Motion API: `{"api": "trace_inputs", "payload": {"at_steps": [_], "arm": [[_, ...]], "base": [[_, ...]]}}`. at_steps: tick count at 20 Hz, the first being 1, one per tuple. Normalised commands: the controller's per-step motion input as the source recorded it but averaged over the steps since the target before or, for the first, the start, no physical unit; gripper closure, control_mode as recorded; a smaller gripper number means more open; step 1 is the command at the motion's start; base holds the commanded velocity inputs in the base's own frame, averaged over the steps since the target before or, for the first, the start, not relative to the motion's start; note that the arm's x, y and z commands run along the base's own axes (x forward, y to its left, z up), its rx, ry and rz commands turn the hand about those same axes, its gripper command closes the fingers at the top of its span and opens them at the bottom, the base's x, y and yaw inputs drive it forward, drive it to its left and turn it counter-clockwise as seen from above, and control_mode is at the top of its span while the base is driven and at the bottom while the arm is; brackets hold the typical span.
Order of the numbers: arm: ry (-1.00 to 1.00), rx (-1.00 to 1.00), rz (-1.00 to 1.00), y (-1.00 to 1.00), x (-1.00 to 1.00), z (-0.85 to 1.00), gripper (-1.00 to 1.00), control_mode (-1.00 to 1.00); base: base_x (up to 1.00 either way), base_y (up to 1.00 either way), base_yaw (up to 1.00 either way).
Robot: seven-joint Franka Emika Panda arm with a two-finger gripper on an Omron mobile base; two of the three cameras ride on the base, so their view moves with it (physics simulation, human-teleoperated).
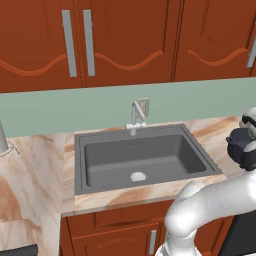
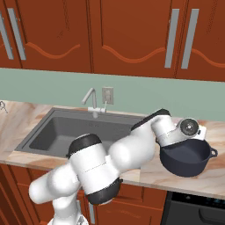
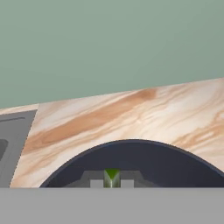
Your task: Dump the lemon wedge from the pot into the sink. Then turn on the water and wash the lemon wedge. Then turn off the water and put the lemon wedge back in the pot.
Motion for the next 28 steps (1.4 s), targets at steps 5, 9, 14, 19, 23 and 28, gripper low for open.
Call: {"api": "trace_inputs", "payload": {"at_steps": [5, 9, 14, 19, 23, 28], "arm": [[0.0, 0.0, 0.02, -0.18, -0.05, 0.0, 1.0, -1.0], [0.01, 0.0, 0.0, -0.02, 0.0, -0.05, 1.0, -1.0], [0.02, 0.02, 0.0, 0.0, -0.06, -0.14, 1.0, -1.0], [0.01, 0.03, 0.0, 0.0, -0.19, -0.17, 1.0, -1.0], [0.0, 0.02, 0.0, 0.0, -0.1, -0.17, 1.0, -1.0], [0.0, 0.01, 0.0, 0.0, 0.0, -0.15, -1.0, -1.0]], "base": [[0.0, 0.0, 0.0], [0.0, 0.0, 0.0], [0.0, 0.0, 0.0], [0.0, 0.0, 0.0], [0.0, 0.0, 0.0], [0.0, 0.0, 0.0]]}}
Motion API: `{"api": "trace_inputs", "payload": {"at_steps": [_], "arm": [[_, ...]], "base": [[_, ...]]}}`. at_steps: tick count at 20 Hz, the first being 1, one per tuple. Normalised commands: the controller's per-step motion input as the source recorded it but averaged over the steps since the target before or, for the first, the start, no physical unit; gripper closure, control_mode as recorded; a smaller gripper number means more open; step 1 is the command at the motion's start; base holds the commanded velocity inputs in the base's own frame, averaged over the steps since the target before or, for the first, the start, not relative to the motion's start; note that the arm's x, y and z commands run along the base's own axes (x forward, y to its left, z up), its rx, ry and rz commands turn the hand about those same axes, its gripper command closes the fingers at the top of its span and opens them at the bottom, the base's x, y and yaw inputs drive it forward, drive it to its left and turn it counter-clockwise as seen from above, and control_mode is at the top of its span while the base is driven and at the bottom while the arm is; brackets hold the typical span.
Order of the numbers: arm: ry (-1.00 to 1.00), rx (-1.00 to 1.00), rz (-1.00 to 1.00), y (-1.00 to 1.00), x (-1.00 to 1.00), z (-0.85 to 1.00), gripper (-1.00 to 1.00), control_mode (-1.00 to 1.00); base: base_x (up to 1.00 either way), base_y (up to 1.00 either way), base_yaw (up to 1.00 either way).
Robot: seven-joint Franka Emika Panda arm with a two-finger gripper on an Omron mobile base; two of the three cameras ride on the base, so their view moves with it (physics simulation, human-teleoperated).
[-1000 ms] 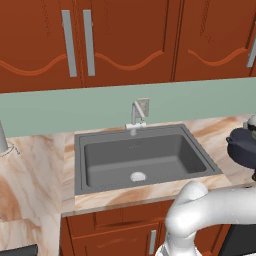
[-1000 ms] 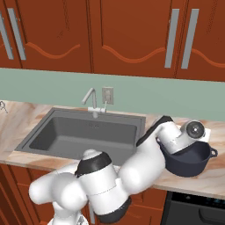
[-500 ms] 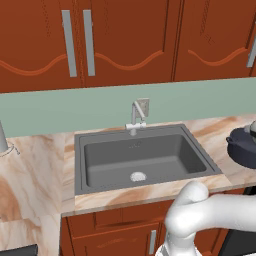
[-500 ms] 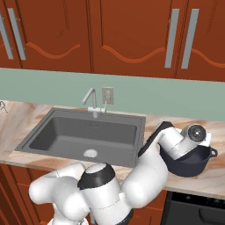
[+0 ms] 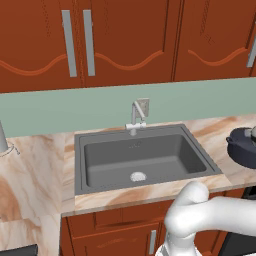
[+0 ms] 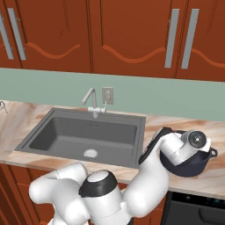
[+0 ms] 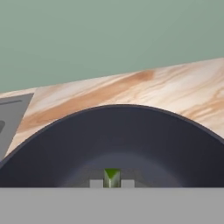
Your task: Dump the lemon wedge from the pot into the sink. Then turn on the water and wash the lemon wedge. Then turn off the water and put the lemon wedge back in the pot.
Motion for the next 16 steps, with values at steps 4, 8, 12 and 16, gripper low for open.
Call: {"api": "trace_inputs", "payload": {"at_steps": [4, 8, 12, 16], "arm": [[0.0, 0.0, 0.0, 0.0, 0.0, -0.05, -1.0, -1.0], [0.0, 0.0, 0.0, 0.0, 0.0, 0.0, -1.0, -1.0], [0.0, 0.0, 0.0, 0.0, 0.0, 0.0, -1.0, -1.0], [0.0, -0.01, 0.0, 0.0, -0.04, 0.02, -1.0, -1.0]], "base": [[0.0, 0.0, 0.0], [0.0, 0.0, 0.0], [0.0, 0.0, 0.0], [0.0, 0.0, 0.0]]}}
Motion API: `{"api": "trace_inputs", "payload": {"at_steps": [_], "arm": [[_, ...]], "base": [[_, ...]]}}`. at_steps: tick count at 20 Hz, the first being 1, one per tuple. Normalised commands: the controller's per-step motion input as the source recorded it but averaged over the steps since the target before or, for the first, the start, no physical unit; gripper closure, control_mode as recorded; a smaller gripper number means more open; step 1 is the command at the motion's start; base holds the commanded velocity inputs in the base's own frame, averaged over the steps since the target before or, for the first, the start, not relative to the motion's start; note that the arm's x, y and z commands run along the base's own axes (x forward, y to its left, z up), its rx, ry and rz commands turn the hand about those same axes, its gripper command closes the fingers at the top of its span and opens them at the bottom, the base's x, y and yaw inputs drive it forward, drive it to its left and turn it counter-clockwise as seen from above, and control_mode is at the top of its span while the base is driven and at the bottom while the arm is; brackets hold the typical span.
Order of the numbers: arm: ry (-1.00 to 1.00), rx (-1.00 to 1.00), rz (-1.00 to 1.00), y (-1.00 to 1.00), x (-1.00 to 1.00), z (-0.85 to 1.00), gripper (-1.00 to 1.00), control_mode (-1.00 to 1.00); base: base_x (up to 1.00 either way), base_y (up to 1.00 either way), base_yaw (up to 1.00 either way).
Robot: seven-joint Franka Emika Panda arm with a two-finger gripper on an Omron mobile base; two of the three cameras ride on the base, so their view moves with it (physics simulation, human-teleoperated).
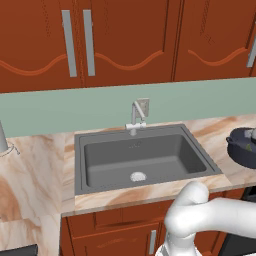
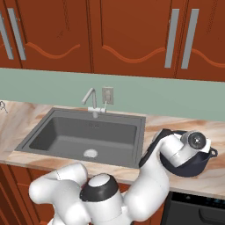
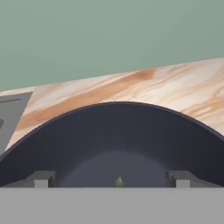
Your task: Dump the lemon wedge from the pot into the sink. Then turn on the water and wash the lemon wedge. Then turn off the water and put the lemon wedge back in the pot.
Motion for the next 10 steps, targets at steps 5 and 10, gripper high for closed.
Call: {"api": "trace_inputs", "payload": {"at_steps": [5, 10], "arm": [[0.0, 0.0, 0.0, -0.02, -0.49, 0.29, -1.0, -1.0], [0.0, -0.01, 0.0, 0.01, -0.71, 0.43, -1.0, -1.0]], "base": [[0.0, 0.0, 0.0], [0.0, 0.0, 0.0]]}}
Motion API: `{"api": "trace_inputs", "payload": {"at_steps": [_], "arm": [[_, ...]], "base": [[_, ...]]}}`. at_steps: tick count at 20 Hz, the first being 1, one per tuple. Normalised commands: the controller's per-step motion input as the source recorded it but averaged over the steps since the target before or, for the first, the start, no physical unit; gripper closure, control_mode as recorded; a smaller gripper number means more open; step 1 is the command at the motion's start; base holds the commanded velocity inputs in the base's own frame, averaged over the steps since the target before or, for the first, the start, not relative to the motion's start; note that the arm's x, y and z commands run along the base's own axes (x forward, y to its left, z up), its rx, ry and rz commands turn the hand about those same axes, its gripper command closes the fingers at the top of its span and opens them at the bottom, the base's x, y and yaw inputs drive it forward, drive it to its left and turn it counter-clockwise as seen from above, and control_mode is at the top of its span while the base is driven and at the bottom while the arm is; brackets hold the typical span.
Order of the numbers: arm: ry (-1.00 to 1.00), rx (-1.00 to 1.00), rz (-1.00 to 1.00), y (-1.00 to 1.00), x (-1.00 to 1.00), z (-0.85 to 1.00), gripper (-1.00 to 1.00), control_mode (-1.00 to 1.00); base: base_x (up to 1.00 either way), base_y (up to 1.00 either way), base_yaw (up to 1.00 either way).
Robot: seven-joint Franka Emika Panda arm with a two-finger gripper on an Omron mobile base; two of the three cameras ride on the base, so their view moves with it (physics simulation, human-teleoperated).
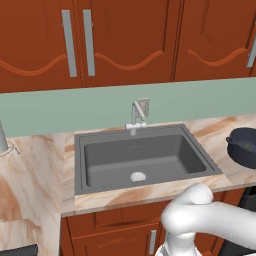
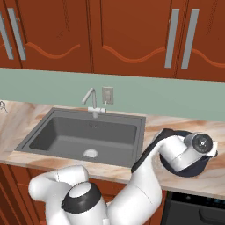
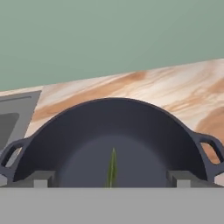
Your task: Dump the lemon wedge from the pot into the sink. Then turn on the water and wash the lemon wedge. Then turn off the water and put the lemon wedge back in the pot.
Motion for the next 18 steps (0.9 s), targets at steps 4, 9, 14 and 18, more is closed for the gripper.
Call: {"api": "trace_inputs", "payload": {"at_steps": [4, 9, 14, 18], "arm": [[-0.02, -0.04, 0.0, 0.05, -0.45, 0.16, -1.0, -1.0], [0.02, -0.13, 0.0, 0.34, -0.44, 0.16, -1.0, -1.0], [0.26, -0.17, -0.1, 0.56, -0.06, 0.4, -1.0, -1.0], [0.48, -0.14, -0.17, 0.54, 0.0, 0.52, -1.0, -1.0]], "base": [[0.0, 0.0, 0.0], [0.0, 0.0, 0.0], [0.0, 0.0, 0.0], [0.0, 0.0, 0.0]]}}
